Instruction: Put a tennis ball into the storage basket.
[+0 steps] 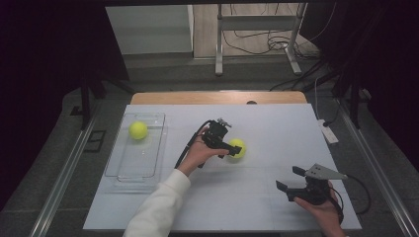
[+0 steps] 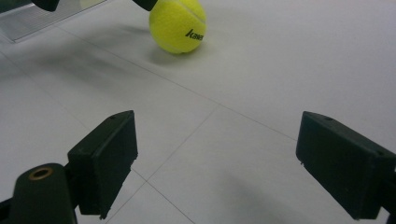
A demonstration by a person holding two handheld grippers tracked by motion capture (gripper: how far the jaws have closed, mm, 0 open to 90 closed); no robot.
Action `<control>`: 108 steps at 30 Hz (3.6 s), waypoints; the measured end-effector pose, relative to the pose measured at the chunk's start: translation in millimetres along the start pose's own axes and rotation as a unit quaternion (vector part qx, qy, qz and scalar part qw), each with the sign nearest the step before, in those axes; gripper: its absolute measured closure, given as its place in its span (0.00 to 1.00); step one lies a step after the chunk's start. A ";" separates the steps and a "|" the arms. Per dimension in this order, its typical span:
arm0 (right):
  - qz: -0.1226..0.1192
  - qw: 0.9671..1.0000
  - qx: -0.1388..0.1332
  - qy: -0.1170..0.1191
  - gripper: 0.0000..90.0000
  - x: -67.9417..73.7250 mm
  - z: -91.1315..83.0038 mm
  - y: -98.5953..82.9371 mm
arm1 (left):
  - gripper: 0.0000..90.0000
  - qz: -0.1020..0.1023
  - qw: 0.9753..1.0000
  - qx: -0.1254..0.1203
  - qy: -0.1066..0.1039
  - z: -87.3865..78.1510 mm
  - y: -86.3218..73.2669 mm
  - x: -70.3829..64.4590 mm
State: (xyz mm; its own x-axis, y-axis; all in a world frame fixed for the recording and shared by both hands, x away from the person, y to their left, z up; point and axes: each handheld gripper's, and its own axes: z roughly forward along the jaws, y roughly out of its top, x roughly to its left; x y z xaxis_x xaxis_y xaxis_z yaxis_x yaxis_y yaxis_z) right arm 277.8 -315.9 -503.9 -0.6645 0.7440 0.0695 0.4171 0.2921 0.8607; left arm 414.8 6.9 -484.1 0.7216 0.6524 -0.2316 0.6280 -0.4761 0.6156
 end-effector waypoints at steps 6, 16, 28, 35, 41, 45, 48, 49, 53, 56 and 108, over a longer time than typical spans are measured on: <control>0.000 1.000 0.001 0.000 0.15 0.2 0.4 -0.1 | 0.11 -0.001 1.000 0.008 -0.005 9.1 0.2 0.2; -0.003 1.000 0.003 -0.001 0.15 0.3 0.7 -0.3 | 0.11 0.000 1.000 0.020 -0.004 23.7 0.8 -1.1; -0.004 1.000 0.003 -0.003 0.15 -0.1 0.4 -0.3 | 0.25 0.002 1.000 0.023 0.005 31.2 0.8 -3.5; -0.004 1.000 0.003 -0.003 0.15 -0.3 0.3 -0.4 | 0.29 0.012 1.000 0.016 0.015 29.3 0.9 -7.3; -0.005 1.000 0.002 -0.005 0.15 -0.8 -0.1 -0.3 | 0.29 0.014 1.000 0.000 0.010 20.6 1.0 -5.8; -0.005 1.000 0.003 -0.005 0.15 -0.9 -0.1 -0.5 | 0.29 0.017 1.000 -0.007 0.006 15.0 -0.4 -7.7; -0.004 1.000 0.002 -0.006 0.15 -0.4 0.0 -0.5 | 0.29 0.023 1.000 -0.013 0.006 8.1 -3.1 -9.9; -0.004 1.000 0.002 -0.006 0.15 -0.2 0.0 -0.5 | 0.29 0.022 1.000 -0.017 0.005 6.1 -3.8 -10.5; -0.004 1.000 0.002 -0.006 0.15 -0.3 0.3 -0.5 | 0.29 0.028 0.999 -0.025 0.006 -3.4 -5.8 -11.8; -0.004 1.000 0.003 -0.007 0.15 -0.4 0.2 -0.4 | 0.29 0.031 0.999 -0.034 0.005 -9.6 -6.0 -13.5; -0.002 1.000 0.004 -0.011 0.15 -0.1 0.8 -1.1 | 0.29 0.044 0.992 -0.119 0.018 -83.3 -26.1 -21.6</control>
State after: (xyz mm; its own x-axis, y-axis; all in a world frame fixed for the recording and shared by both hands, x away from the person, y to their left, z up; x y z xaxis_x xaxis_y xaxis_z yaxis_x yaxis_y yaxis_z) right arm 277.9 -315.8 -505.2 -0.6519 0.7563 0.0547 0.4202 0.3002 0.8564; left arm 358.6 54.4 -432.5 0.7570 0.6372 -0.1449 0.4738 -0.3825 0.7932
